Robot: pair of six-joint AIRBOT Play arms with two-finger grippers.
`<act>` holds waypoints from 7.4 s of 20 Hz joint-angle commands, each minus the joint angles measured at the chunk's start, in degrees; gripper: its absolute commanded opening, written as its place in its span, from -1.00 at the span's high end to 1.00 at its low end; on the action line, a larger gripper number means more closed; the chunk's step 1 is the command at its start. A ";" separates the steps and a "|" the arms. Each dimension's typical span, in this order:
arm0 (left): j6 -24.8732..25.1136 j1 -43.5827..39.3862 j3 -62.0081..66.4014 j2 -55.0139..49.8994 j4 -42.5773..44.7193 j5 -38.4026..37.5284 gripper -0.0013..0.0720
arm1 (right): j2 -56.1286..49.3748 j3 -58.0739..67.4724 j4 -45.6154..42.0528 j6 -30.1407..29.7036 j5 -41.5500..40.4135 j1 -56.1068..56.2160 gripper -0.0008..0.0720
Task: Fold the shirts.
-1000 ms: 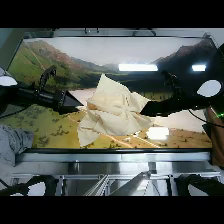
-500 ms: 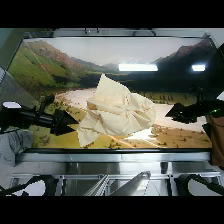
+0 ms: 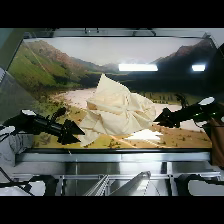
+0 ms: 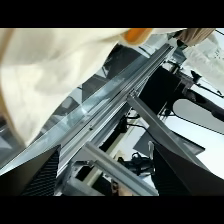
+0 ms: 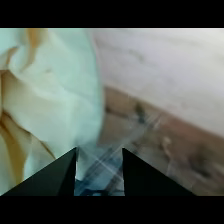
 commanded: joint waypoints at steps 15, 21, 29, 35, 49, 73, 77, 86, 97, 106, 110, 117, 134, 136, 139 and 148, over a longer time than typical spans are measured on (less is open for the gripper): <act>0.48 -7.76 3.15 -5.86 4.04 6.12 0.02 | -7.54 -0.04 22.69 -13.84 0.07 5.77 0.93; 2.84 -8.57 12.83 -5.73 1.60 2.21 0.89 | -1.77 0.57 24.87 -15.85 6.03 4.48 0.93; -2.01 4.33 3.67 4.87 14.47 10.45 -0.01 | 1.62 0.61 21.73 -14.75 6.10 1.46 0.93; -1.20 2.14 2.78 1.27 13.27 14.19 -1.00 | 1.62 0.61 21.70 -14.78 5.86 2.97 0.93; 11.32 -3.54 7.85 4.22 -15.96 -4.00 0.93 | 4.09 2.45 22.67 -14.73 16.20 0.35 0.93; 6.23 29.03 30.21 26.05 -50.58 -5.70 0.91 | 39.85 22.99 35.08 -18.18 -5.60 -19.32 0.93; 9.84 17.35 27.61 17.09 -33.73 0.20 0.91 | 20.31 22.99 22.38 -18.12 -5.51 -3.04 0.92; 7.32 15.72 27.63 -6.29 -15.08 0.87 -0.98 | -7.96 23.02 21.42 -12.26 -0.04 -4.94 -0.31; 6.47 21.44 27.67 -11.43 -11.02 -0.66 -0.98 | -3.52 3.41 16.04 -7.17 2.23 3.06 -0.28; 6.93 24.52 27.67 -11.43 -10.93 3.65 -0.97 | -3.54 -0.72 16.33 3.39 -14.75 18.53 -0.28; 7.43 24.24 27.67 -11.43 -10.45 7.98 -0.98 | -3.54 -0.70 22.25 2.05 -24.39 22.77 -0.25; 8.92 18.25 30.73 -13.60 -10.14 24.20 -0.97 | -3.54 -0.70 26.80 -1.88 -24.68 24.72 0.93; 5.77 13.25 54.27 -14.19 -15.50 -2.54 0.96 | 21.24 2.60 29.64 -5.25 -8.02 15.85 0.93; 5.84 14.60 54.27 -4.68 -21.14 -4.44 0.96 | 33.77 5.77 34.88 -9.33 -8.09 8.96 0.93; 5.97 16.79 54.27 12.17 -28.24 -3.61 0.93 | 51.17 12.74 35.36 -11.52 -11.34 -5.44 0.93; 3.74 36.00 66.73 42.97 -29.59 4.15 0.90 | 61.99 39.80 33.38 -15.65 -10.62 -34.80 0.93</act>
